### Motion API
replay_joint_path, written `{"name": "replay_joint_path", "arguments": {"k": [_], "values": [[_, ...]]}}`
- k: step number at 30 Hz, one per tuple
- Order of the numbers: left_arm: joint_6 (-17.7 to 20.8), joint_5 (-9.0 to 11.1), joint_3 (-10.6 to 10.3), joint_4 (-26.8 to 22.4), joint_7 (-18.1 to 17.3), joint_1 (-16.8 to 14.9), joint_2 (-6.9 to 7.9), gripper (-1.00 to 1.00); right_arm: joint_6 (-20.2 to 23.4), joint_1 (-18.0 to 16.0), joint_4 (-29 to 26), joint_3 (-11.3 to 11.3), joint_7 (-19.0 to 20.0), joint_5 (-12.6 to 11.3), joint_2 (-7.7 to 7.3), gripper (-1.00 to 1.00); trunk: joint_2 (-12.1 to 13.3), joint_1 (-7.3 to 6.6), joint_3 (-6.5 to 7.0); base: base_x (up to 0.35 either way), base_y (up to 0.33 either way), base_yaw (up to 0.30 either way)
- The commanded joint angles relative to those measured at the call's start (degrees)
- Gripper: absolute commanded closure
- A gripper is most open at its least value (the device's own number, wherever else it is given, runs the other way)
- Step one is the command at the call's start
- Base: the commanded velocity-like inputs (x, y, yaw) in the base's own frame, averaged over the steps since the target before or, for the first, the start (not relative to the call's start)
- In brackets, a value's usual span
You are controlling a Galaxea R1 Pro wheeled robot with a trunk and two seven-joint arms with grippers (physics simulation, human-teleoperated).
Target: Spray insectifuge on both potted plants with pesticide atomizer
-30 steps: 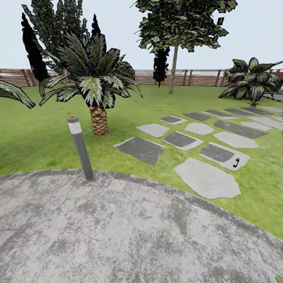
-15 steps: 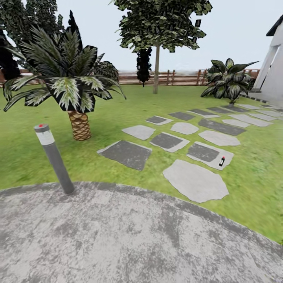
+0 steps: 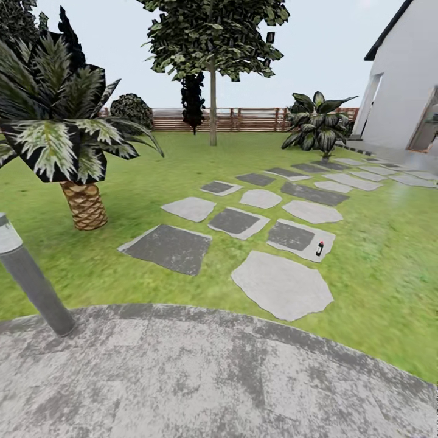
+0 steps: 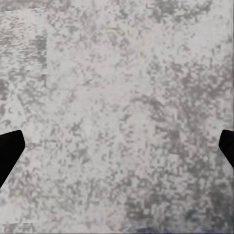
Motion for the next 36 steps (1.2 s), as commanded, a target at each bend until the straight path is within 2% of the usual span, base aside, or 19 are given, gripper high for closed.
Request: {"name": "replay_joint_path", "arguments": {"k": [1, 14, 36], "values": [[-0.18, -0.15, -0.04, 0.03, -0.04, -0.01, 0.01, -1.00, -0.18, -0.04, 0.05, 0.01, 0.03, 0.03, -0.01, -1.00, -0.02, 0.03, -0.05, 0.339, 0.000, -0.267], [-0.18, -0.15, -0.04, -0.01, -0.04, -0.01, 0.02, -1.00, -0.18, -0.04, 0.05, -0.02, 0.03, 0.03, -0.01, -1.00, -0.02, 0.03, -0.05, 0.339, 0.000, -0.251], [-0.17, -0.15, -0.04, 0.04, -0.04, -0.01, -0.02, -1.00, -0.18, -0.04, -0.03, 0.01, 0.11, -0.05, -0.09, -1.00, -0.02, 0.03, -0.05, 0.339, 0.000, -0.010]]}}
